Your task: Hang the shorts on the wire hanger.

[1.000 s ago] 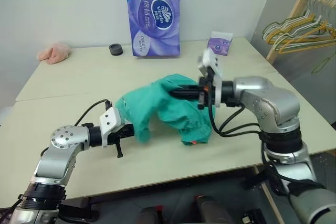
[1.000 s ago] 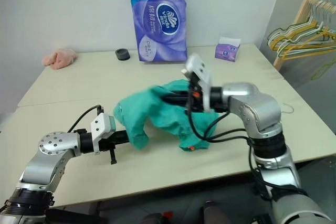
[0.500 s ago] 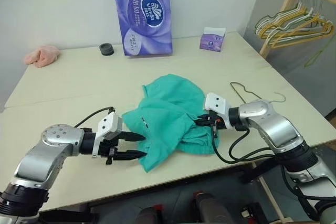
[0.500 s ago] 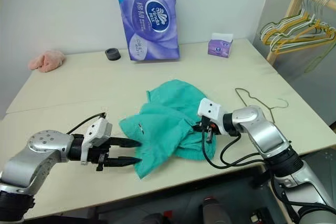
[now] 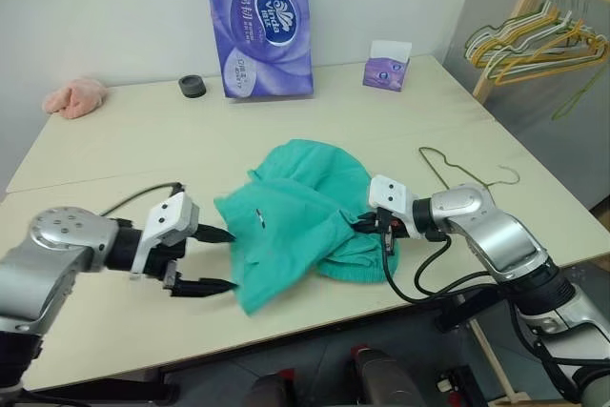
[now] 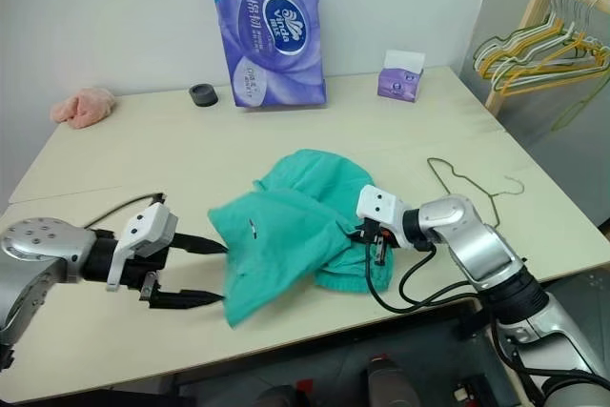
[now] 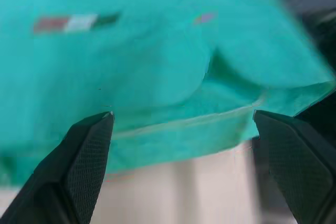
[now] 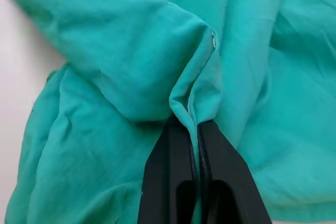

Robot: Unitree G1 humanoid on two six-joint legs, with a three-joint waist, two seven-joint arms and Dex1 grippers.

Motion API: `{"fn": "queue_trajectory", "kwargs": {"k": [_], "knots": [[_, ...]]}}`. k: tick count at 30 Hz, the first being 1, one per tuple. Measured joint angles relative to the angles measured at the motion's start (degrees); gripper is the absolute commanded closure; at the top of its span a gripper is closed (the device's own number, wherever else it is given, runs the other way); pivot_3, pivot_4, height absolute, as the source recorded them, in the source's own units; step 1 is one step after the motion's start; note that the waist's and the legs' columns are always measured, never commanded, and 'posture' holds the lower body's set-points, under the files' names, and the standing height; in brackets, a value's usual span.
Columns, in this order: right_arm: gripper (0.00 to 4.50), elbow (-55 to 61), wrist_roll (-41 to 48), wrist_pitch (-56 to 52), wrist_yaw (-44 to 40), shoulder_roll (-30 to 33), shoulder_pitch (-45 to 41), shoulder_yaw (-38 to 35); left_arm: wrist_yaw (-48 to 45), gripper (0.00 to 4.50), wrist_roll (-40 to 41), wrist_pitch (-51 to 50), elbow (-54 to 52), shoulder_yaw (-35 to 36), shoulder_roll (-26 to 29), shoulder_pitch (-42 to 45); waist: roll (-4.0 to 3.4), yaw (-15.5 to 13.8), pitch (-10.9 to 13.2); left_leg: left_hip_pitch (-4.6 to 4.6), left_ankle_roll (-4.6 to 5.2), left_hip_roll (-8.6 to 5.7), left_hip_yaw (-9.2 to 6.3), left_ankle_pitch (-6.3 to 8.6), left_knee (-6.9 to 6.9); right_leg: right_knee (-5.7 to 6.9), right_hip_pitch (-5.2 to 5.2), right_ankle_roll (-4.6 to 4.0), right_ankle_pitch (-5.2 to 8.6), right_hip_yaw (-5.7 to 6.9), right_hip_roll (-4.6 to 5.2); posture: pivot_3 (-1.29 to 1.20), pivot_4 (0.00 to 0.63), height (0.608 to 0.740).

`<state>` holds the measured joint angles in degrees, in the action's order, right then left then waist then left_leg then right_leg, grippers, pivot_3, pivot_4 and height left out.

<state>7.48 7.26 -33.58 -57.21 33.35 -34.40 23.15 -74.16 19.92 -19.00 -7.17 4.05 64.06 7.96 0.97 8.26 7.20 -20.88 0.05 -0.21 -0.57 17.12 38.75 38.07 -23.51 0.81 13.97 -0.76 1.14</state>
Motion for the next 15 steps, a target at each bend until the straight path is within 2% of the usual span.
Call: {"fn": "queue_trajectory", "kwargs": {"k": [4,7,11,15], "knots": [[4.50,-1.37,-1.41,0.12,2.85,-3.29,-0.28,0.10,6.42,0.01,-9.92,13.14,9.90,-1.26,-0.83,5.05,0.14,-0.32,0.09,-0.05,0.00,0.01,-0.01,0.00,0.01,-0.01,-0.03,-0.17,-0.11,0.04,0.03,-0.17,0.103,0.740],[4.50,-2.42,-2.04,0.20,3.75,-3.53,-0.48,0.10,8.46,0.01,-12.53,17.82,14.43,-1.24,-1.07,8.24,0.14,-0.49,0.09,-0.09,-0.01,-0.06,0.02,0.00,0.01,-0.06,-0.03,-0.16,-0.11,0.04,0.15,-0.16,0.102,0.740],[4.50,-2.74,-2.14,0.41,3.81,-4.60,-0.50,0.20,6.49,0.01,-1.51,6.83,6.74,0.40,-4.80,9.31,0.28,-0.45,0.16,-0.18,-0.02,-0.08,0.06,0.03,0.04,-0.06,-0.05,-0.10,-0.14,0.02,0.20,-0.17,0.103,0.740],[4.50,-2.75,-2.78,0.59,3.90,-4.79,-0.51,0.51,4.48,0.01,10.10,-6.14,-4.46,1.58,-4.99,9.32,0.36,-0.26,0.21,-0.16,-0.03,-0.06,0.02,0.06,0.04,-0.02,-0.05,-0.08,-0.13,0.03,0.16,-0.17,0.102,0.740]]}}
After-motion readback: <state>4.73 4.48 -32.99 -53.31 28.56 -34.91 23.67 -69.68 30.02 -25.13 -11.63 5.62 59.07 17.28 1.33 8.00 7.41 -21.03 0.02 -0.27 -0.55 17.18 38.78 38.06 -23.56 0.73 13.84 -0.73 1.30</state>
